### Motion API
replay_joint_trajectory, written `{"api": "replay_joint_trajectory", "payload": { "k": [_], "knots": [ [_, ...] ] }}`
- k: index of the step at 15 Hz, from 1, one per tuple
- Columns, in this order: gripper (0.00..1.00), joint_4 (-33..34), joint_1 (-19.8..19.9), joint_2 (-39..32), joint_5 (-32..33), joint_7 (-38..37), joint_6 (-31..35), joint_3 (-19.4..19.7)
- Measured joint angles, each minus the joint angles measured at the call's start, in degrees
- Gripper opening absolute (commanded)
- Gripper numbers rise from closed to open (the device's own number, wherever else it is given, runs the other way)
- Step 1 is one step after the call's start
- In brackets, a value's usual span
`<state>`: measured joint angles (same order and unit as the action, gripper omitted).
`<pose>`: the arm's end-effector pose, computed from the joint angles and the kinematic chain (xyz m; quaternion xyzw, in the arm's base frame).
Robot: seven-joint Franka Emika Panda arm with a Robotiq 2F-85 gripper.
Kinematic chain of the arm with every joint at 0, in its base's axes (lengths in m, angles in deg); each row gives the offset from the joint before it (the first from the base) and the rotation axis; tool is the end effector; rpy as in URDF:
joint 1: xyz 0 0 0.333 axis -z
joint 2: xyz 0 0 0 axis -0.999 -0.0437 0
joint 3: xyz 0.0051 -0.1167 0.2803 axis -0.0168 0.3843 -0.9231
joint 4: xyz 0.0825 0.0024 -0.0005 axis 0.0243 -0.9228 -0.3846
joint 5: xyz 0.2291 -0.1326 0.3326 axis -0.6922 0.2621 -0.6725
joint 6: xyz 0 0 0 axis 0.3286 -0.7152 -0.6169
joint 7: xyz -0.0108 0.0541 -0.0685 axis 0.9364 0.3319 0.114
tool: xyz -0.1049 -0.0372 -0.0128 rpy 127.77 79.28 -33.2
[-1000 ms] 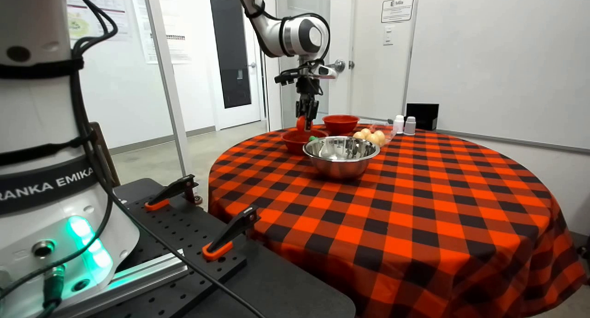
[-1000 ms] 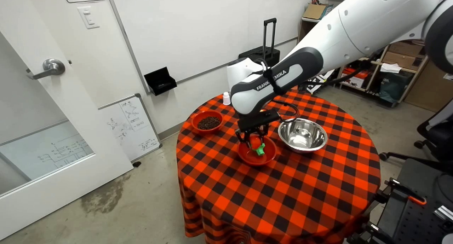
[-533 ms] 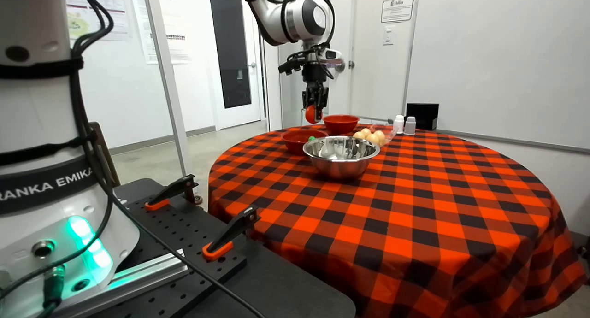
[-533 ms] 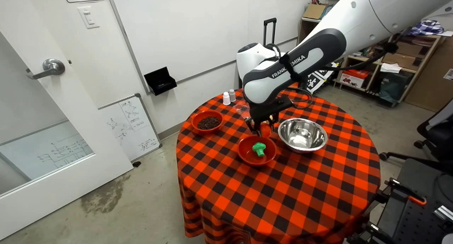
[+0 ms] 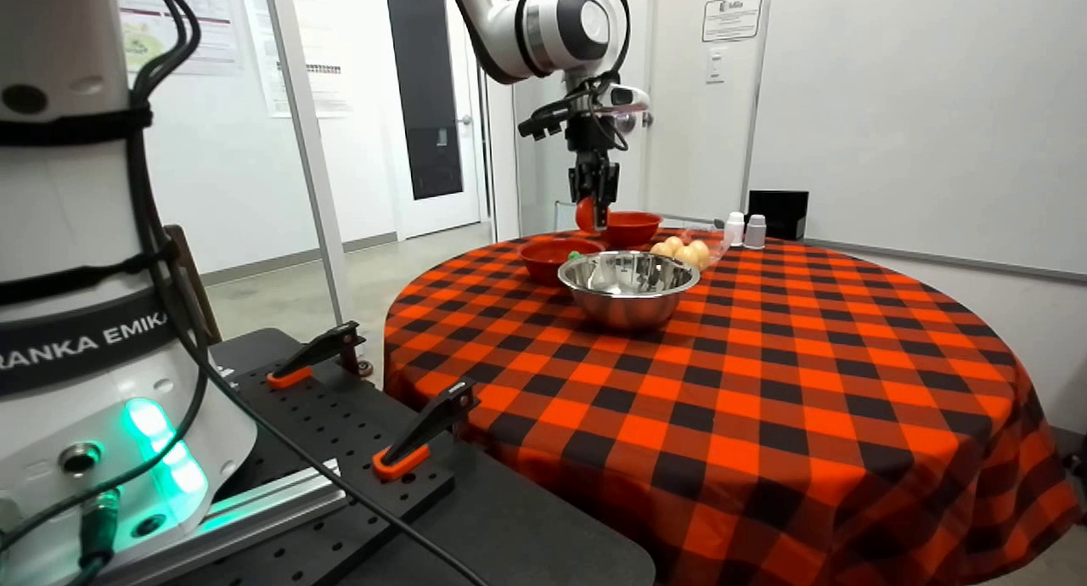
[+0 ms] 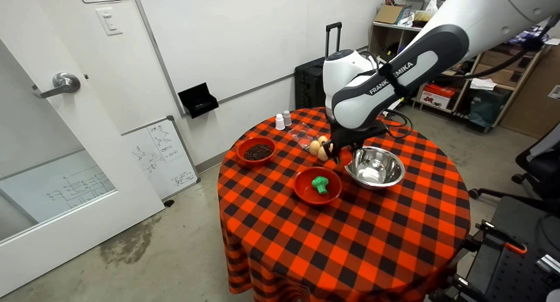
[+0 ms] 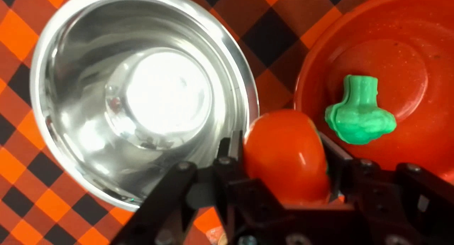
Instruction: Pick the objects in the red bowl and an egg and put them in the silver bowl
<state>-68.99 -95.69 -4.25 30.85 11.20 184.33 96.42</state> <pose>0.6270 0.0078 0.1912 0.9630 -0.2586 -0.0185 0.0729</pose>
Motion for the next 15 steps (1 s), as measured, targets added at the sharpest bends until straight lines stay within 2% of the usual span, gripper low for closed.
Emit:
{"api": "replay_joint_trajectory", "payload": {
  "k": [5,11,15],
  "knots": [
    [0.23,-7.6,0.3,7.7,3.0,-0.6,3.4,0.9],
    [0.23,-14.6,0.3,9.7,17.3,-12.2,4.3,4.8],
    [0.23,-17.4,0.3,9.5,24.8,-17.3,5.7,5.5]
  ]
}}
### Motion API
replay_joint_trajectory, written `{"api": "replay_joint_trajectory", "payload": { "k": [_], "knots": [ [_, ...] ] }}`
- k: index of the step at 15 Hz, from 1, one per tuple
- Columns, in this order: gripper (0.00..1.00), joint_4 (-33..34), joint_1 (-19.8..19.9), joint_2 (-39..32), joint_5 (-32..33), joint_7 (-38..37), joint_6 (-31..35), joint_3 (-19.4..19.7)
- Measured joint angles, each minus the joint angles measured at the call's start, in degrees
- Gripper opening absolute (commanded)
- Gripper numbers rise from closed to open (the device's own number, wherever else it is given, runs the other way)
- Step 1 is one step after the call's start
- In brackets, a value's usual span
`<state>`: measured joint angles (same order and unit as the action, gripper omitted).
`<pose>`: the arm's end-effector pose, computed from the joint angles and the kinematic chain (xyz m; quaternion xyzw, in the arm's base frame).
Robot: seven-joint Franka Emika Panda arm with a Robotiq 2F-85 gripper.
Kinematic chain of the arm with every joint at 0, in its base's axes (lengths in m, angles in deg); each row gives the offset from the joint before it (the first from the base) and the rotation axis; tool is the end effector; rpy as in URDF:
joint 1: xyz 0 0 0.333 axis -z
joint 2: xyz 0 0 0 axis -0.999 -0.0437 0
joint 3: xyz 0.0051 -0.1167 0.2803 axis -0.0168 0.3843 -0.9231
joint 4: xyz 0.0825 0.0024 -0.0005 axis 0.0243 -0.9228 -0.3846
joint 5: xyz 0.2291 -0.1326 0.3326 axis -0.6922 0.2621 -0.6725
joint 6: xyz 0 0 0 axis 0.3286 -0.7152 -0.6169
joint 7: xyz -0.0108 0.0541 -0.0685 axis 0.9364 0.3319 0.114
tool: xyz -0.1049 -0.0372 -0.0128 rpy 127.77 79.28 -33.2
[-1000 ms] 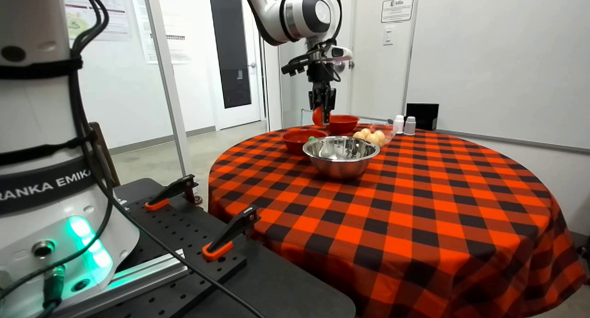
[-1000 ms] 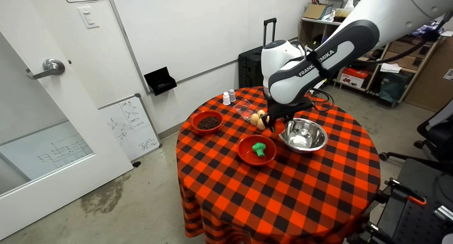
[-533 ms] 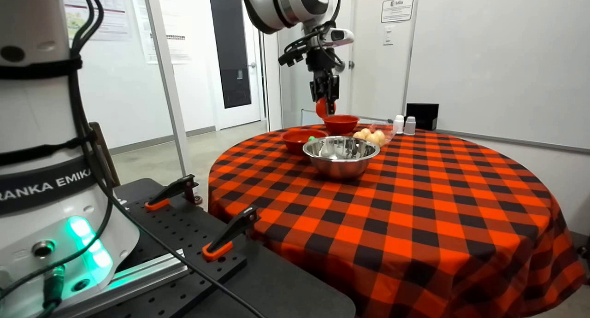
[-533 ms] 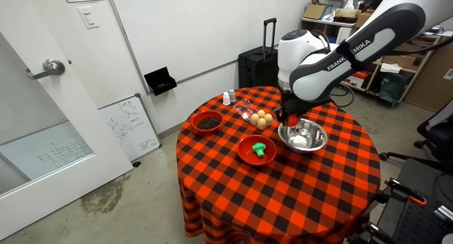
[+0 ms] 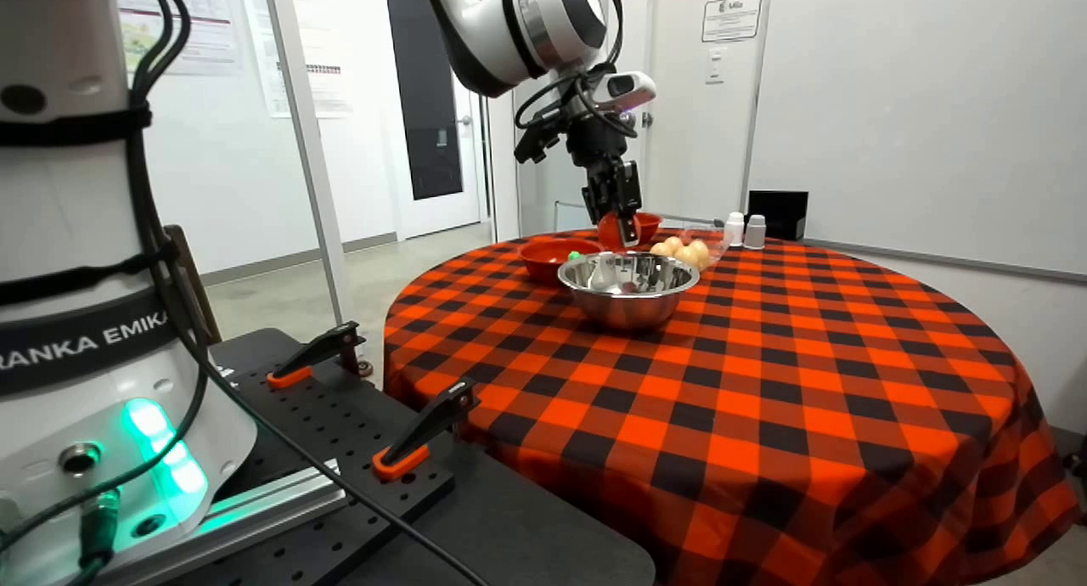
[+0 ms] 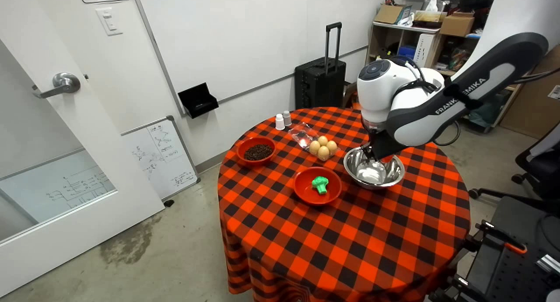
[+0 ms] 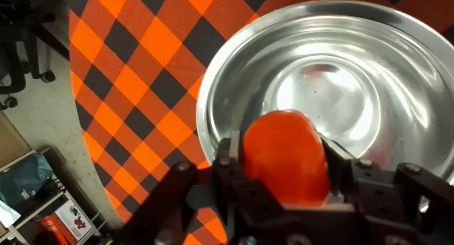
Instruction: Pick the objects in the red bowl and an egg and put them in the silver bowl
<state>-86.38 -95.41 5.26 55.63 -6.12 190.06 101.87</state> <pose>0.5409 -0.0538 0.1785 0.9399 -0.2769 0.0222 0.1986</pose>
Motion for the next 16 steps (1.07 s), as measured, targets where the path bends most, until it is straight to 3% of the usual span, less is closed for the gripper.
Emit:
{"api": "replay_joint_trajectory", "payload": {
  "k": [10,11,13,16],
  "knots": [
    [0.23,-0.7,0.0,-7.1,0.4,-0.1,13.8,-1.2],
    [0.36,-0.6,0.0,-7.8,-0.2,0.1,14.5,-1.2],
    [0.75,-1.6,0.2,-10.6,-0.4,0.1,19.1,-0.2],
    [0.94,-1.8,0.8,-13.2,-5.8,4.1,21.7,-0.5]
  ]
}}
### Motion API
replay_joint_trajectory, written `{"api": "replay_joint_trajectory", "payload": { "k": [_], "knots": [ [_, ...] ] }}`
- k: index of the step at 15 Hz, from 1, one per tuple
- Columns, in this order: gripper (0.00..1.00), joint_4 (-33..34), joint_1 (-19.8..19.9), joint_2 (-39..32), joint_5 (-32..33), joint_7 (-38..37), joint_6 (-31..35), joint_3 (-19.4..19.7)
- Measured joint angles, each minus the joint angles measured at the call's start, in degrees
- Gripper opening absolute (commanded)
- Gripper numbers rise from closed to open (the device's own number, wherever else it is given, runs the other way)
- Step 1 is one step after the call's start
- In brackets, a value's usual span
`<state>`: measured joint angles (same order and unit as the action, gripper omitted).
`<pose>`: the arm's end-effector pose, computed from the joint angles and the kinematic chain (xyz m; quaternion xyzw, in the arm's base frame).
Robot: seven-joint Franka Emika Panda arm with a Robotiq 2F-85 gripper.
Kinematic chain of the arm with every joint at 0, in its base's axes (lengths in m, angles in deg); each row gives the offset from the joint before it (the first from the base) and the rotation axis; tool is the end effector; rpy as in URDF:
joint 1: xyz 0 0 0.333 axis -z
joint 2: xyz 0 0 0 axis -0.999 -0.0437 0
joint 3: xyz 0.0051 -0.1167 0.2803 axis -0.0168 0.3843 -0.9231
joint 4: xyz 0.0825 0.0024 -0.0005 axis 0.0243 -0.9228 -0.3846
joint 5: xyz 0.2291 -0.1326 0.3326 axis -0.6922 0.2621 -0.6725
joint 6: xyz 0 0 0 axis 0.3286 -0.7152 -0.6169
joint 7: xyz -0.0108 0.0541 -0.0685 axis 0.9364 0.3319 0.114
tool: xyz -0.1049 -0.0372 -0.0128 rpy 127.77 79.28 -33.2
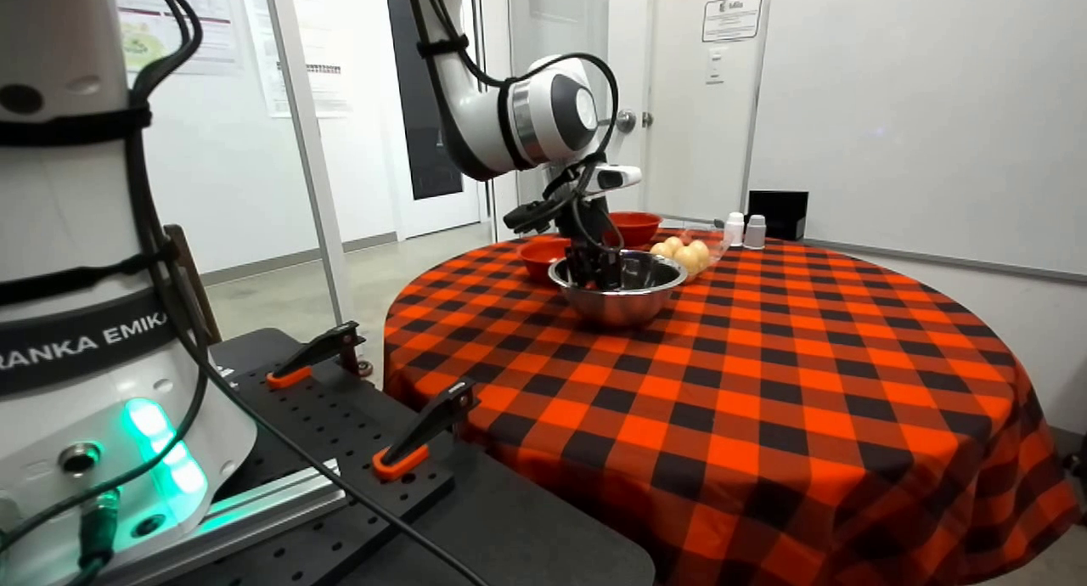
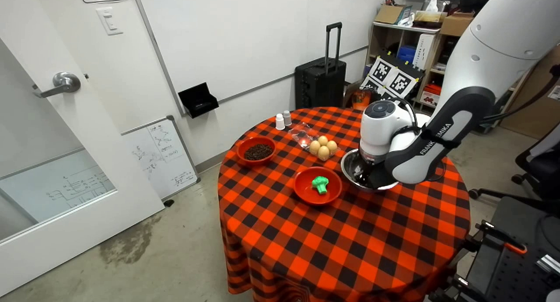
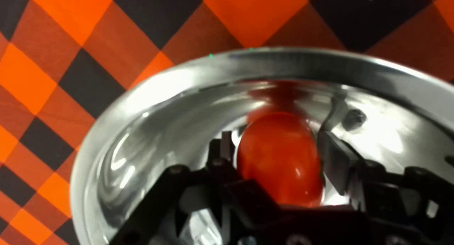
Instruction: Pick the objects in the red bowl and an egg and put them in the silver bowl
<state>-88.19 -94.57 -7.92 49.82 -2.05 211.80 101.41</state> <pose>0.5201 -0.0409 0.0741 0.9609 -0.2488 0.0401 0.1152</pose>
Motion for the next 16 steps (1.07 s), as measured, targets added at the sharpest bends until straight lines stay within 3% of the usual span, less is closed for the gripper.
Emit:
{"api": "replay_joint_trajectory", "payload": {
  "k": [2,8,16],
  "knots": [
    [1.0,0.1,0.0,0.2,-4.2,3.4,0.0,-0.8],
    [1.0,1.0,-0.1,2.1,-12.5,10.8,0.0,-1.8],
    [1.0,0.8,-2.5,13.0,-12.0,11.9,0.0,1.8]
  ]
}}
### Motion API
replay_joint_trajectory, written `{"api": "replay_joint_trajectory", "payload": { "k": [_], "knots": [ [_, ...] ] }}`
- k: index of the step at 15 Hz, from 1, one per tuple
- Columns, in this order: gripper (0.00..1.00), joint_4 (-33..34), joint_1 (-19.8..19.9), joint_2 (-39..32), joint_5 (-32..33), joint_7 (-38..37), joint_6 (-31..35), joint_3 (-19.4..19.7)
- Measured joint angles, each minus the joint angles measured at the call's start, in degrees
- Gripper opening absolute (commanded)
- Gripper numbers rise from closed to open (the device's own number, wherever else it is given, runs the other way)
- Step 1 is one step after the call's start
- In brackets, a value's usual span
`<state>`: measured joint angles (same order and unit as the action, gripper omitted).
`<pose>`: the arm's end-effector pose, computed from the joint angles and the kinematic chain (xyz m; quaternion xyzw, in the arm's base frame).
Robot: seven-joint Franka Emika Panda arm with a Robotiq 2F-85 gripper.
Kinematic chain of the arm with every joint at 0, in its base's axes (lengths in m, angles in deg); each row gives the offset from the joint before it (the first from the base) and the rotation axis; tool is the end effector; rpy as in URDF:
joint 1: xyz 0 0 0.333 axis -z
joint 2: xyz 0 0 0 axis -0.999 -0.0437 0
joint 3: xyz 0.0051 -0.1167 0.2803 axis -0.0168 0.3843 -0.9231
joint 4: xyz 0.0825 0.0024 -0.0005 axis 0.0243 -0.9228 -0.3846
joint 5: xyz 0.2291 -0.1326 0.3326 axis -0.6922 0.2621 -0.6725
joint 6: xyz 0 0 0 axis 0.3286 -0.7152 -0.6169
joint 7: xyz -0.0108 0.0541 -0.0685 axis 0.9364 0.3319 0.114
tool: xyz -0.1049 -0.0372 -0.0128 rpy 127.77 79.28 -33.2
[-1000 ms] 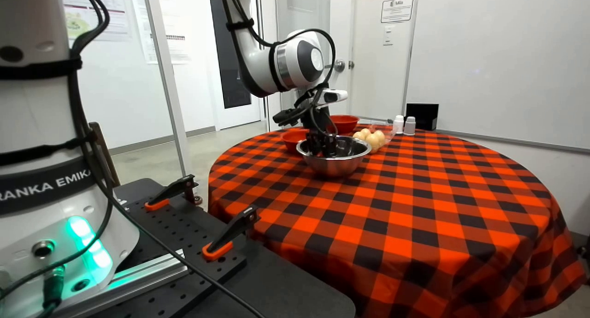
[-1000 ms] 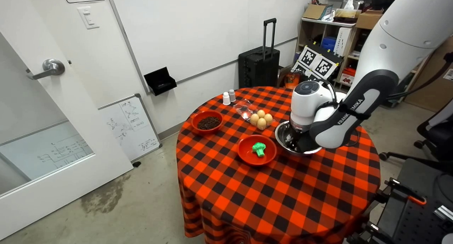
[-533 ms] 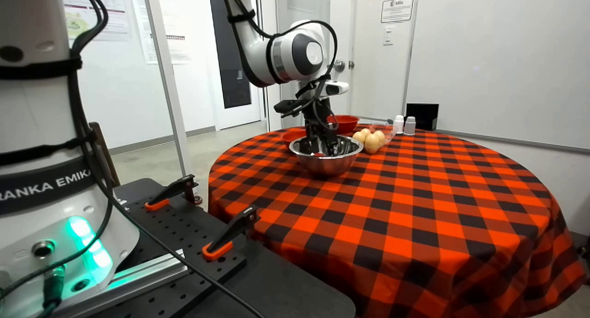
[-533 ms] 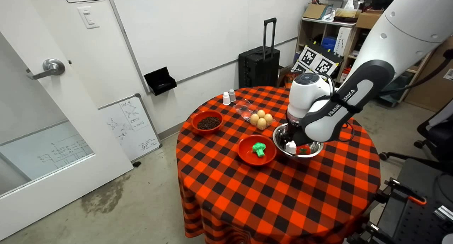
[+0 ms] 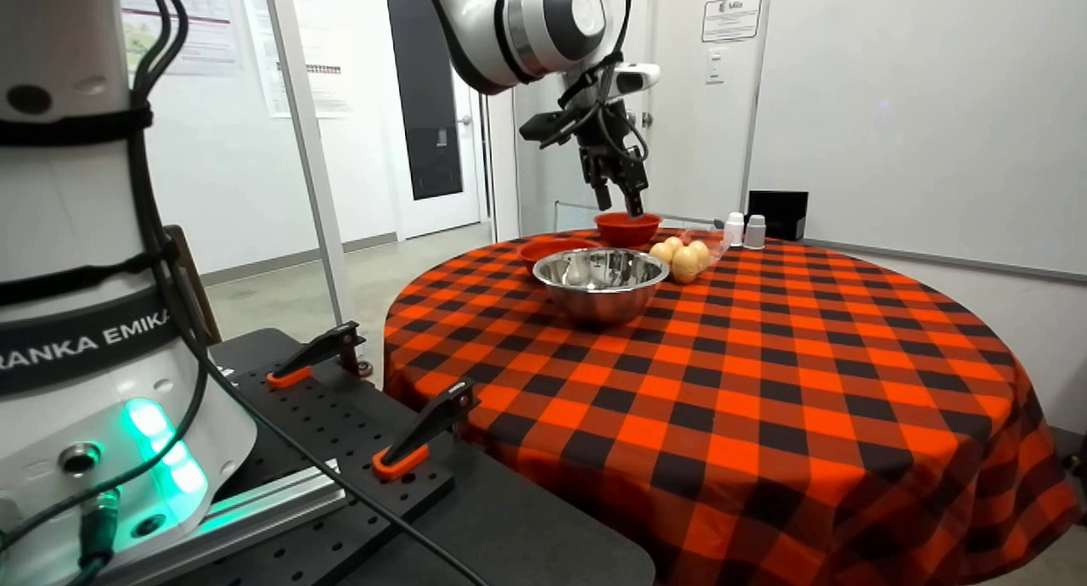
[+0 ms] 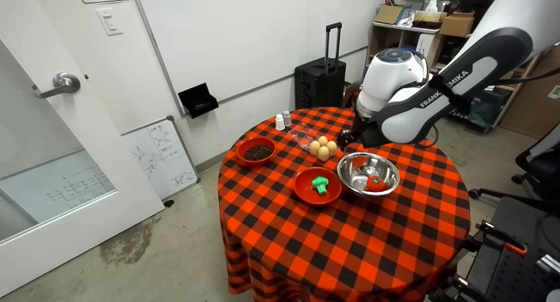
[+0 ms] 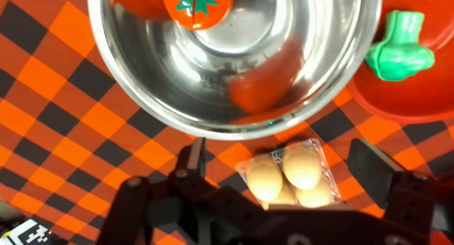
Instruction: Pick the objects in the red bowl and an egg and put them in the silver bowl
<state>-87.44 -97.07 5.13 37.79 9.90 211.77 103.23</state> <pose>0.5728 -0.0385 0.2048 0.9581 -0.2470 0.1373 0.0468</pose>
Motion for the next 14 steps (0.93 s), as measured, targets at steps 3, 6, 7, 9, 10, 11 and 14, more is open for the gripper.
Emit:
{"api": "replay_joint_trajectory", "payload": {
  "k": [3,6,7,9,10,11,14],
  "knots": [
    [1.0,0.3,0.0,4.1,-0.4,1.5,0.0,-2.5],
    [1.0,1.7,0.4,5.8,-3.3,5.5,-0.1,-7.4],
    [1.0,2.5,0.5,5.7,-4.9,7.8,-0.4,-9.1],
    [1.0,4.1,0.7,5.0,-7.5,12.0,-1.6,-11.9],
    [1.0,5.1,0.7,4.4,-8.0,13.4,-2.6,-12.9],
    [1.0,6.1,0.6,3.5,-7.8,13.6,-3.8,-13.2],
    [1.0,9.5,-0.2,-0.5,-5.6,11.7,-7.4,-11.9]
  ]
}}
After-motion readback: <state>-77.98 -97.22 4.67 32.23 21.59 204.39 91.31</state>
